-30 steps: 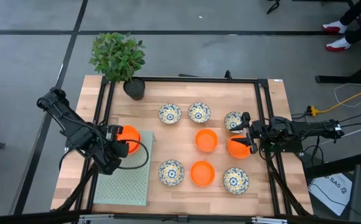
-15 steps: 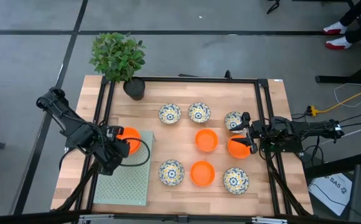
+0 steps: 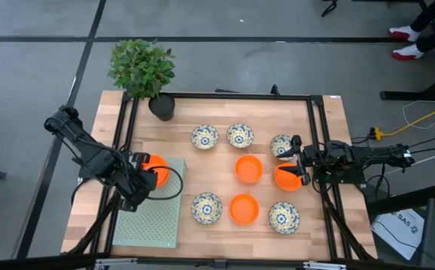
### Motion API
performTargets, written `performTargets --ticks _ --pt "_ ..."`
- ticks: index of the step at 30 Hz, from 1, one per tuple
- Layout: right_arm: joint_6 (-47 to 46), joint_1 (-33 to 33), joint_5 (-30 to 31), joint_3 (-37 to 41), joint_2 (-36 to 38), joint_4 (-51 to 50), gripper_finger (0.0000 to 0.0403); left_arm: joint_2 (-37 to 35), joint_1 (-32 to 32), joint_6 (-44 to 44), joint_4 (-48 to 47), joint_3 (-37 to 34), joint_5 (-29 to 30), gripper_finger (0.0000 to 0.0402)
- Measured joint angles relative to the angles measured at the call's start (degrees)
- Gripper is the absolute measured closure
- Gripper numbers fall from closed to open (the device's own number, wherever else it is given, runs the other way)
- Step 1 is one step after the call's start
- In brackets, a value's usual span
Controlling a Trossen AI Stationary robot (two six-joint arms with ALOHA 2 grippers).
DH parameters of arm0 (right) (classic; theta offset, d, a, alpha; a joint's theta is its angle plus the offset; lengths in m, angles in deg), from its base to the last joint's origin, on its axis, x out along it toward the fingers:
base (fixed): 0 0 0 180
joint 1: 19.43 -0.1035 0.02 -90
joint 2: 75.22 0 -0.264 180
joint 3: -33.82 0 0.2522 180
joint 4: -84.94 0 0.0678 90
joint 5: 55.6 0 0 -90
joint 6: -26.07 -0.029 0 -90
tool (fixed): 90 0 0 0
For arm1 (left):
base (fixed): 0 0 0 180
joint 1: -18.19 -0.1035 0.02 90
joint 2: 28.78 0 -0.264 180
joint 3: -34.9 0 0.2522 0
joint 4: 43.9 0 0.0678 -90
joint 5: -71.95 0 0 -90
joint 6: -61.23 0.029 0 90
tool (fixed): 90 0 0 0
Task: Pick & Place Mini bowls
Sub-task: Stack the orange bowl on top of the orange bowl on the shelf
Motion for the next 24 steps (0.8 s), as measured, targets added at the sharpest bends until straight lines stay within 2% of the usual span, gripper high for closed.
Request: performTargets --ticks 14,24 --pt "0.0 0.0 0.0 0.0 0.0 0.0 0.019 1.4 0.0 -3.6 0.0 0.0 6.0 0.0398" --pt "0.0 0.0 0.0 0.0 0.0 0.0 0.019 2.9 0.1 -5.1 0.0 0.0 6.2 0.0398"
